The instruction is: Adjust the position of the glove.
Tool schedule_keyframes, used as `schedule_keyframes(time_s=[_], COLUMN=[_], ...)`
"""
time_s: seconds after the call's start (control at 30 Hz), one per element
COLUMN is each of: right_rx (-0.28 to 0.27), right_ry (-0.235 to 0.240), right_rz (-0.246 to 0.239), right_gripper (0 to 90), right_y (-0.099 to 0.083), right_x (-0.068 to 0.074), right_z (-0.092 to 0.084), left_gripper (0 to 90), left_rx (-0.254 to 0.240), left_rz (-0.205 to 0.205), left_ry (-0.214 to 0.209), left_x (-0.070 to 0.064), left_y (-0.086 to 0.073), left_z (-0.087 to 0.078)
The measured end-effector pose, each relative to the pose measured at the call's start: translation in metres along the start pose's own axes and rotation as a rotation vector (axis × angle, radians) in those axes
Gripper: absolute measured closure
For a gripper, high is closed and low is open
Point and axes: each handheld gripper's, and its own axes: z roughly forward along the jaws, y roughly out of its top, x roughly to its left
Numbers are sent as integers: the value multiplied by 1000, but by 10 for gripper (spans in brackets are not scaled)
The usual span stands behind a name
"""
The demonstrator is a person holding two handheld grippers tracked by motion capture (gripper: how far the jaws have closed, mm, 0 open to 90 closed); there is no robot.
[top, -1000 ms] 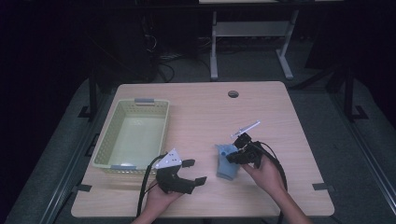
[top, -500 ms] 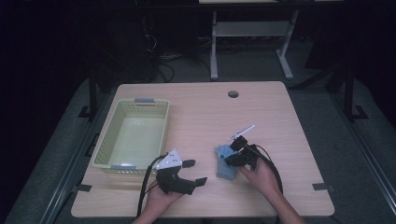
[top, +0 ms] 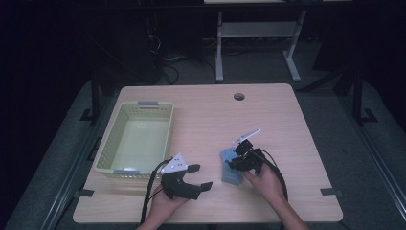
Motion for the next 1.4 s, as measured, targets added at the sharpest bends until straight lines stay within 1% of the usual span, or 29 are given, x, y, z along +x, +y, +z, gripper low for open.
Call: schedule_keyframes(time_s=[0.07,0.1,0.13,0.27,0.33,0.37,0.43,0.47,0.5,0.53,0.57,0.6,0.63,0.7,0.77,0.87,0.93,1.0,1.03,1.1,1.13,1.23,1.3,1.4], right_rx=[24,15,-5,-33,-61,-93,-100,-117,-117,-136,-136,-177,-177,-190,-187,-200,-214,-219,-226,-242,-243,-255,-262,-257], right_ry=[5,17,27,38,51,67,70,81,81,97,97,102,102,114,124,137,161,178,191,222,228,242,246,254], right_rz=[2,15,27,42,64,90,95,132,132,159,159,185,185,209,238,268,306,335,349,379,389,404,418,430], right_gripper=[740,737,721,648,621,600,589,557,557,518,518,465,465,434,413,405,401,399,398,397,397,399,404,407], right_y=[-4,-6,-7,-9,-13,-18,-20,-27,-27,-32,-32,-38,-38,-42,-46,-54,-61,-66,-69,-72,-72,-72,-72,-72], right_x=[-1,-2,-3,-5,-7,-10,-12,-15,-15,-18,-18,-22,-22,-24,-26,-29,-33,-36,-37,-39,-40,-40,-42,-43], right_z=[10,12,11,3,-4,-11,-12,-18,-18,-22,-22,-26,-26,-27,-27,-28,-26,-25,-24,-21,-20,-18,-17,-15], left_gripper=[192,193,194,196,196,201,203,207,207,212,212,216,218,221,236,258,260,264,272,289,292,292,291,294], left_rx=[2,5,7,25,34,34,33,36,40,45,49,59,59,66,74,77,88,99,96,101,106,103,107,114], left_rz=[-5,-8,-11,-34,-55,-67,-86,-91,-94,-96,-105,-132,-132,-176,-208,-286,-325,-354,-367,-383,-392,-440,-464,-490], left_ry=[0,0,1,2,-4,-6,-8,-12,-10,-11,-11,-10,-10,-7,-4,0,6,12,10,15,16,6,11,9], left_x=[-1,0,0,3,5,6,5,5,5,5,5,5,5,7,10,14,17,19,20,21,22,26,28,30], left_y=[0,-1,-2,-3,-2,-1,0,2,3,4,5,6,6,7,9,11,15,18,19,22,23,25,24,23], left_z=[1,2,3,8,10,11,13,14,15,16,18,22,22,28,34,43,50,55,57,61,63,70,73,77])
